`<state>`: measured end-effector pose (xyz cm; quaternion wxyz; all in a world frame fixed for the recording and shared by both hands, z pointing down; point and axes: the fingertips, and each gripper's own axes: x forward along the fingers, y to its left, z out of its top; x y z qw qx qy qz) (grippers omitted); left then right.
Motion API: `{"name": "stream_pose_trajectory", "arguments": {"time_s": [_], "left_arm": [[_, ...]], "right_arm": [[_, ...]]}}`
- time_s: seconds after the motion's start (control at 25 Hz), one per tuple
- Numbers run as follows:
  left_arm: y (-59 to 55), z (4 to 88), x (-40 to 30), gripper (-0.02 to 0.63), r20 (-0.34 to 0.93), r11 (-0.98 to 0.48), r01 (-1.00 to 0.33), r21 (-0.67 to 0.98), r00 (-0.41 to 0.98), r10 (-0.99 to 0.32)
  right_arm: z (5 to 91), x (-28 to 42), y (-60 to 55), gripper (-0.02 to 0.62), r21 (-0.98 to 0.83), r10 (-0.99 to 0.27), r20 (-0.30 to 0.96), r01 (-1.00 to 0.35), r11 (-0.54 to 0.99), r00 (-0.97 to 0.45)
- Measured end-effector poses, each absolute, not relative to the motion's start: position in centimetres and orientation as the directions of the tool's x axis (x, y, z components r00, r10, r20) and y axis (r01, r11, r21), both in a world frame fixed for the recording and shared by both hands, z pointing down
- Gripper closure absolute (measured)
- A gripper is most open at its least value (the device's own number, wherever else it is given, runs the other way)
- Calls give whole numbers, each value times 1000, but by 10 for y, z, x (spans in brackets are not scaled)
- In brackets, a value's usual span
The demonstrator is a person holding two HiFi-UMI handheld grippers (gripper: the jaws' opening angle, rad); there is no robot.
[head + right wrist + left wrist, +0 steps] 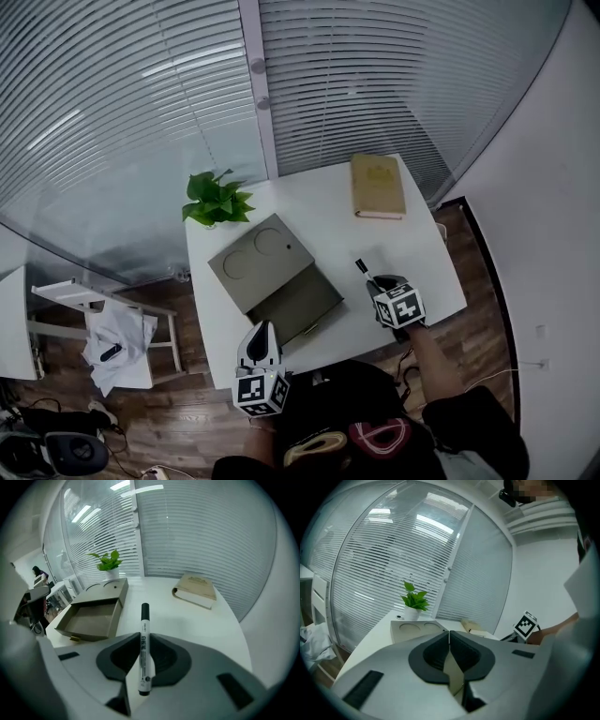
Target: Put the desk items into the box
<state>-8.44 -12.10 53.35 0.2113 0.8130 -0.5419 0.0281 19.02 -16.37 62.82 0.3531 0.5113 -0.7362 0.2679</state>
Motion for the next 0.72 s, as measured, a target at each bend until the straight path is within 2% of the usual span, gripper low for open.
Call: {"name": "stream_pose_trajectory", "arguments": {"time_s": [0.24, 0.72], "left_arm": [[-118, 530, -93, 584, 265, -322, -892, 316, 409, -873], [-115, 530, -103, 584, 269, -288, -915, 284, 364, -892]], "right_arm": [[621, 142, -157, 525, -16, -524, 793, -870, 492, -311], [605, 74, -151, 525, 73, -451, 805, -690, 720, -385]]}}
